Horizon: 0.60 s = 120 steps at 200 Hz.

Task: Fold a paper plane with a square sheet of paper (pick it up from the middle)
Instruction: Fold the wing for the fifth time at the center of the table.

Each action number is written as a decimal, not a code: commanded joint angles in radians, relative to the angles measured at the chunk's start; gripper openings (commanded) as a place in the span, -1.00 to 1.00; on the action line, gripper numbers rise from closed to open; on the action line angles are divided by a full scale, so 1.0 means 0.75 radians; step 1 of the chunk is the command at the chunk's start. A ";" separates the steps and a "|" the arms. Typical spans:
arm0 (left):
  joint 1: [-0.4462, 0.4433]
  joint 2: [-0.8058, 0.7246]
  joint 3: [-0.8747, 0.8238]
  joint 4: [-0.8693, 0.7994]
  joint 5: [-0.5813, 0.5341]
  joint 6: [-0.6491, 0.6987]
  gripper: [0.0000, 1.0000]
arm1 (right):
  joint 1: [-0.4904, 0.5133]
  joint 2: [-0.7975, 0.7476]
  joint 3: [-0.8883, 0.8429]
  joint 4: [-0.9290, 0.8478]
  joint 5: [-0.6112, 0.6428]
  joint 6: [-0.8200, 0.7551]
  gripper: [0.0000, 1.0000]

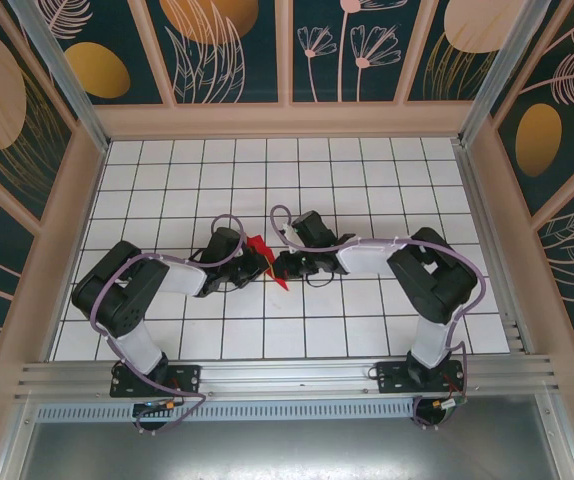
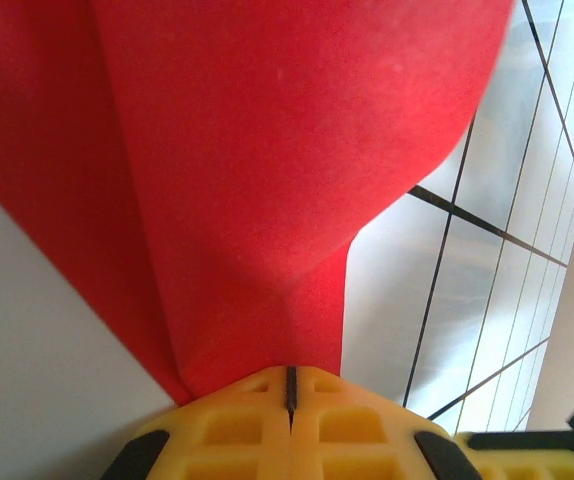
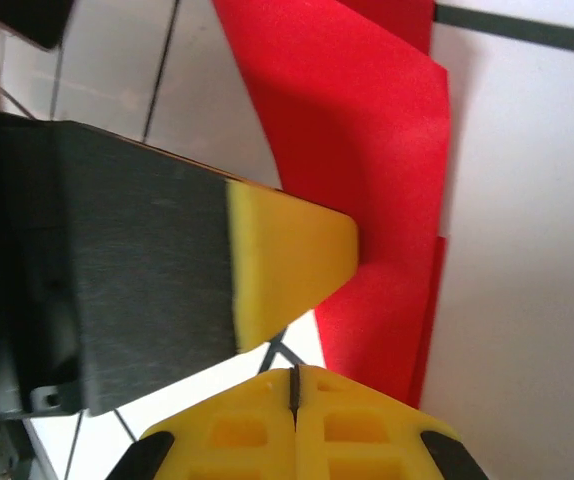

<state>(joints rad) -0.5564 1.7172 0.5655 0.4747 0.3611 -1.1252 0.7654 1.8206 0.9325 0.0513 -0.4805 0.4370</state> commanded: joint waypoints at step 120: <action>0.022 -0.158 0.177 -0.323 -0.131 0.367 -0.69 | 0.009 0.088 -0.068 -0.096 0.132 -0.032 -1.00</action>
<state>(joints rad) -0.5480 1.6234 0.6529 0.3302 0.3279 -0.9485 0.7658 1.8393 0.9020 0.0601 -0.4446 0.4427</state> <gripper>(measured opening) 0.144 0.055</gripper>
